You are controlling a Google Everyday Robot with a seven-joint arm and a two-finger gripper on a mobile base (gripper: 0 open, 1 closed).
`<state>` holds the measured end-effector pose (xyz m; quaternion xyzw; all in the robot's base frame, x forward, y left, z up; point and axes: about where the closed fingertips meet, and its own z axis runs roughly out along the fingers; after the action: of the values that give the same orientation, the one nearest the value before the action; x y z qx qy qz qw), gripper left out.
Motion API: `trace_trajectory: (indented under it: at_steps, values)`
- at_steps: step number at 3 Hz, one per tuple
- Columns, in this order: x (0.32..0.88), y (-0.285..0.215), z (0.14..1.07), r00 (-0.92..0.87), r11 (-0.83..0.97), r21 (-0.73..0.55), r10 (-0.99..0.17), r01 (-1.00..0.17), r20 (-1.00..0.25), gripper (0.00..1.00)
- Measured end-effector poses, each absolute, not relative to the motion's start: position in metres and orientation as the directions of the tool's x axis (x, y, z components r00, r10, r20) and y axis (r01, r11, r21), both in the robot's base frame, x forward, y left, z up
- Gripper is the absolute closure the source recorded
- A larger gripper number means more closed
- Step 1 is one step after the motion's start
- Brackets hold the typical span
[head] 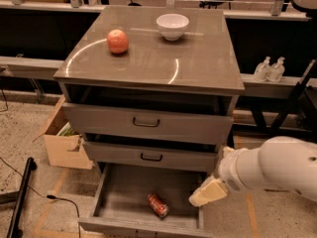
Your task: Pick coke can from bottom drawer and place on counter
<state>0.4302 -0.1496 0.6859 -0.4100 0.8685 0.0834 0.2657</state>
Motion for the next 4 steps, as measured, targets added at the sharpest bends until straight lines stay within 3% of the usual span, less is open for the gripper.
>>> trace_trajectory:
  at_steps: [4]
  values:
    - [0.452, -0.123, 0.522, -0.603, 0.742, 0.017, -0.531, -0.670, -0.596, 0.00]
